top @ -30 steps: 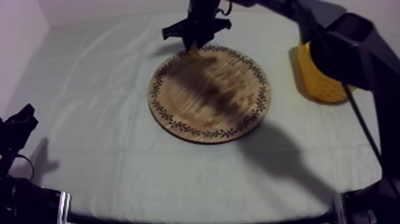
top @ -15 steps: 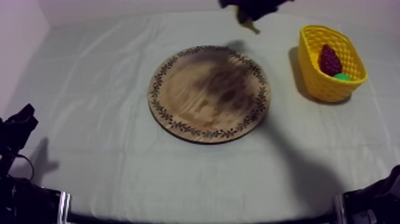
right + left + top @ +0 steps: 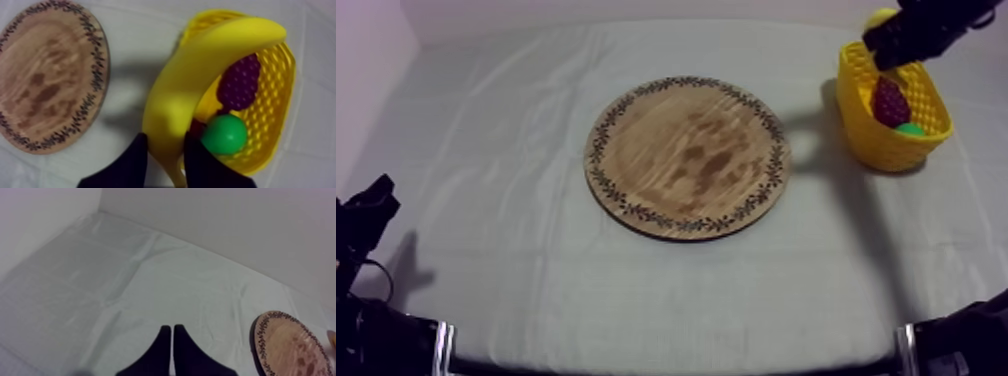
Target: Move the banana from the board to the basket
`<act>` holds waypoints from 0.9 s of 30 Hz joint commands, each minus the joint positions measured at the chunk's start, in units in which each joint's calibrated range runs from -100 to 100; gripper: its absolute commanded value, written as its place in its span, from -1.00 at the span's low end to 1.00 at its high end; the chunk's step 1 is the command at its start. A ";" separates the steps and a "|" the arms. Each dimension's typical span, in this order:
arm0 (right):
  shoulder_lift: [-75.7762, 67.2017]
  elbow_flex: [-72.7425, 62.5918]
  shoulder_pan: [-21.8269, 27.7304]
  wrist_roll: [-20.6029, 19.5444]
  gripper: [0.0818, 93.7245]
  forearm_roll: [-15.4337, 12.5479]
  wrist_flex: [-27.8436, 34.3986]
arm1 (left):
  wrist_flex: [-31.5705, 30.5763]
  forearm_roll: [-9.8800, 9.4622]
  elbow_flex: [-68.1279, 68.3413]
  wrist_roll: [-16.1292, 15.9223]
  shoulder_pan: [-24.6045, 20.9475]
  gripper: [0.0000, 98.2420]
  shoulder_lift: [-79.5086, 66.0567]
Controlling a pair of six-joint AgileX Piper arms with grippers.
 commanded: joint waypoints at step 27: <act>5.30 4.46 7.29 4.03 -0.38 -1.53 -8.34 | 0.03 -0.02 0.00 -0.01 -0.02 -1.00 0.00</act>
